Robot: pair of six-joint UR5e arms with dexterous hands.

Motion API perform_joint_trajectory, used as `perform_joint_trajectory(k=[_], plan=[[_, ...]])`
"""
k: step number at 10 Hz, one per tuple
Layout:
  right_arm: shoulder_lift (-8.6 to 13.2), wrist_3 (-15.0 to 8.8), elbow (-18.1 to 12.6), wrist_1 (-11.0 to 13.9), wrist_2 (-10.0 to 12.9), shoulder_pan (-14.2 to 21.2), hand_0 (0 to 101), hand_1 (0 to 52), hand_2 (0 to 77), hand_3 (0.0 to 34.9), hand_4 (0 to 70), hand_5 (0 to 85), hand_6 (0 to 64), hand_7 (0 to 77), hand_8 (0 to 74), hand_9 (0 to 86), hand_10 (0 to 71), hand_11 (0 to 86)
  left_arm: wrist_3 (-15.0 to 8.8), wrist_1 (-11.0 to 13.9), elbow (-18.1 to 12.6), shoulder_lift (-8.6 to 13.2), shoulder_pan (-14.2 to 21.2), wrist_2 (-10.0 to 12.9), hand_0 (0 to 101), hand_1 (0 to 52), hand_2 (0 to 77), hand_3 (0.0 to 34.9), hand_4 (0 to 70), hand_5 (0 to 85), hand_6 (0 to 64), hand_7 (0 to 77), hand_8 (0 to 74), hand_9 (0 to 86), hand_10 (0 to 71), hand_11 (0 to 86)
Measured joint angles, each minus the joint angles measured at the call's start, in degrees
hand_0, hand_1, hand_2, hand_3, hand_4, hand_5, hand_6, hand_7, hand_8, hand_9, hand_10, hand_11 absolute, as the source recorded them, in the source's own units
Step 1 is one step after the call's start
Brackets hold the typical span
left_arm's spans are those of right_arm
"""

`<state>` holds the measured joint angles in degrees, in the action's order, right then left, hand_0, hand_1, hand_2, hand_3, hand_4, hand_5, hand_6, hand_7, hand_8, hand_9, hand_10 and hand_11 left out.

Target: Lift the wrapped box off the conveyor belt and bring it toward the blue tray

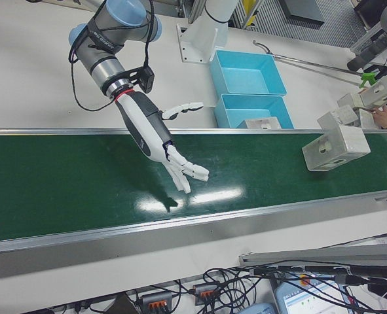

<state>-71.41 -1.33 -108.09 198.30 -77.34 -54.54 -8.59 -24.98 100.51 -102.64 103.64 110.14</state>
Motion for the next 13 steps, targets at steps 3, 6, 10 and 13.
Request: perform_joint_trajectory(k=[3, 6, 10, 13], plan=[[0.0, 0.06, -0.01, 0.06, -0.03, -1.36, 49, 19.1, 12.5, 0.4, 10.9, 15.8, 3.8, 14.2, 0.0, 1.6, 0.0, 1.6, 0.0, 0.0, 0.0, 0.0, 0.0, 0.0, 0, 0.0, 1.1, 0.0, 0.0, 0.5, 0.0, 0.5, 0.5, 0.5, 0.5, 0.0], [0.44, 0.09, 0.28, 0.07, -0.01, -1.18, 50, 17.5, 13.6, 0.4, 11.5, 15.8, 4.9, 15.3, 0.0, 1.6, 1.6, 1.6, 0.0, 0.0, 0.0, 0.0, 0.0, 0.0, 0, 0.0, 1.1, 0.0, 0.0, 1.1, 0.0, 0.5, 0.5, 0.0, 0.5, 0.5], [1.64, -0.24, 0.63, 0.07, 0.09, -0.54, 51, 18.5, 16.4, 0.4, 14.7, 17.5, 5.5, 16.4, 0.0, 1.6, 1.6, 4.4, 0.0, 0.0, 0.0, 0.0, 0.0, 0.0, 0, 0.0, 1.1, 0.0, 0.0, 1.1, 0.0, 0.5, 0.5, 0.5, 0.0, 0.5], [3.99, -0.02, 2.91, 0.0, 0.37, 0.41, 50, 17.5, 16.4, 0.5, 14.7, 17.5, 6.0, 16.4, 0.0, 1.6, 3.3, 4.9, 0.0, 0.0, 0.0, 0.0, 0.0, 0.0, 0, 0.0, 1.1, 0.0, 0.0, 0.5, 0.0, 0.5, 0.5, 0.0, 0.5, 0.0]])
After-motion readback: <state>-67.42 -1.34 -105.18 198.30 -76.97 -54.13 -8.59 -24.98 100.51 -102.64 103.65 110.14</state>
